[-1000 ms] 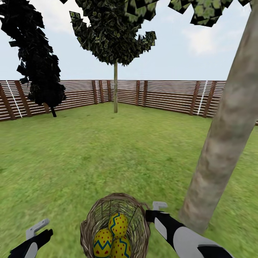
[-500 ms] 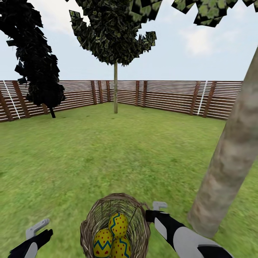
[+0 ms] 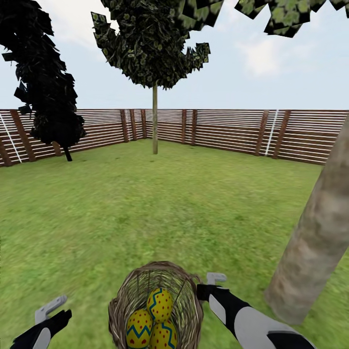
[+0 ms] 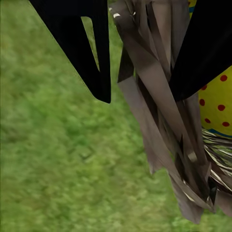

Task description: Take the three Easter eggs out of the wicker basket on the lawn in the garden, then place them on the lawn next to a single tree (choose any tree) so that all three eggs are next to the same tree and none are left in the basket.

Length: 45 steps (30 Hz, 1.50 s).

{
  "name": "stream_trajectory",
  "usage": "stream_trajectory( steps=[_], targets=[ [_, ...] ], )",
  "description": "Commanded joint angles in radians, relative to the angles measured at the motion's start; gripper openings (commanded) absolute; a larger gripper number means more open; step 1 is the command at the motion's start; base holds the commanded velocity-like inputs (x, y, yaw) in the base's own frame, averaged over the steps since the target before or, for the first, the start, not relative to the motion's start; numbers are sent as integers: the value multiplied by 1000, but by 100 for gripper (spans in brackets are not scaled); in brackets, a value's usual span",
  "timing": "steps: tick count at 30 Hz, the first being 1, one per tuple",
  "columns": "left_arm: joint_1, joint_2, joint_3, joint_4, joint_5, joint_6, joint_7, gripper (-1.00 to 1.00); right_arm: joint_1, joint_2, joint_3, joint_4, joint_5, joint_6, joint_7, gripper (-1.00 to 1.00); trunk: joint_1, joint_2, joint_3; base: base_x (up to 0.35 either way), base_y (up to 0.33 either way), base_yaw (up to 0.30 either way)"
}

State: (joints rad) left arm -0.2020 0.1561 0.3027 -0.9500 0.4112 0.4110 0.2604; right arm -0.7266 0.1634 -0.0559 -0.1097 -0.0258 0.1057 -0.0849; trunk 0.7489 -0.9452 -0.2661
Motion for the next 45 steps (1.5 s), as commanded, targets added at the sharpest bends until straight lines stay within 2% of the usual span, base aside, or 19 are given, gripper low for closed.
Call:
stream_trajectory(
  steps=[1, 11, 15, 20, 22, 27, 30, 32, 35, 39, 45],
  targets=[
    [-1, 0, -1, -1, 11, 4, 6, 100, -1, 1, -13, -2, -6, 5, -1, -100, 0, -1, -1, 34, 313, -24],
    [-1, 2, 1, -1, 12, 7, 4, 100, -1, 1, -13, -2, -7, 5, -1, -100, 0, -1, 2, 113, 283, -68],
    [0, 1, 4, -2, 11, 8, -30, 100, -1, 1, -13, -2, -6, 5, -1, -100, 0, -1, 2, 276, 119, -1],
    [0, -7, 48, -14, 10, 8, -38, 100, -1, 0, -13, -2, -6, 5, -1, -100, 0, -1, 2, 59, 11, 0],
    [0, -7, 53, -26, 11, 8, -39, 100, -1, -1, -13, -2, -6, 5, -1, -100, 0, -1, 2, 5, 1, 0],
    [1, -7, 55, -69, 11, 8, -40, 100, -1, -1, -13, -2, -6, 5, -1, -100, 19, -36, -13, 1, 0, 0],
    [5, -7, 107, -102, 32, 7, -41, 100, -1, -1, -13, -2, -7, 5, -1, -100, 31, -57, -23, 0, 0, 0],
    [18, -8, 124, -158, 37, 6, -42, 100, -1, -1, -13, -2, -6, 5, -1, -100, 39, -71, -29, 0, 0, 0],
    [34, -12, 107, -139, 20, -11, -37, 100, -1, -9, -10, -3, -6, -1, -2, -100, 38, -71, -29, 0, 0, 0],
    [57, -12, 106, -117, 0, -33, -37, 100, -1, -9, 5, -3, -8, -1, -2, -100, 38, -71, -29, 0, 0, 0],
    [59, -12, 106, -84, 0, -66, -37, 100, -1, -9, 21, -3, -8, -1, -2, -100, 38, -71, -29, 0, 0, 0]
  ],
)
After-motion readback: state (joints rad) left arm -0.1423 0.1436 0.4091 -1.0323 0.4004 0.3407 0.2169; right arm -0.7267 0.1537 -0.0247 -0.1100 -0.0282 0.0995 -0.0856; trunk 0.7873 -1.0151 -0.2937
